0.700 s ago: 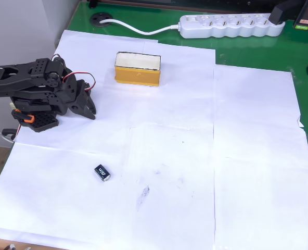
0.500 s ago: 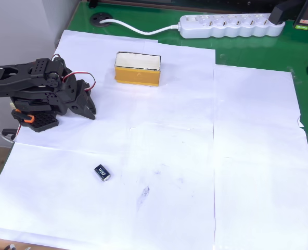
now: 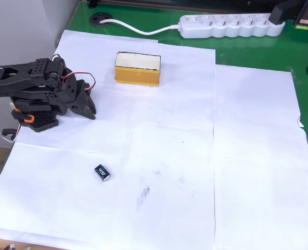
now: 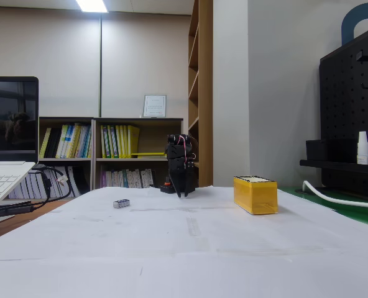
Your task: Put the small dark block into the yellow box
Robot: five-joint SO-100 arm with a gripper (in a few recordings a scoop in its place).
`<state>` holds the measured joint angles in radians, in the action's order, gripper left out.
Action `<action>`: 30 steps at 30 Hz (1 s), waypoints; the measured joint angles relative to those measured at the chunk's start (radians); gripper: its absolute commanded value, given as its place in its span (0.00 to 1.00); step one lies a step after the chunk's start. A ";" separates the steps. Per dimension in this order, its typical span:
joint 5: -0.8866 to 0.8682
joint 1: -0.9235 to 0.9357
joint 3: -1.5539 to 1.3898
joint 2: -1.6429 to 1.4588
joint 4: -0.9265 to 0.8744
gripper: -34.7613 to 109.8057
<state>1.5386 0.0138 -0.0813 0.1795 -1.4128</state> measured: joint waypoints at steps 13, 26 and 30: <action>0.000 0.000 0.000 0.000 0.000 0.24; 0.006 0.012 0.000 0.000 0.000 0.28; -0.008 0.003 0.000 0.000 0.000 0.28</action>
<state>1.5309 0.0169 -0.0813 0.1795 -1.4128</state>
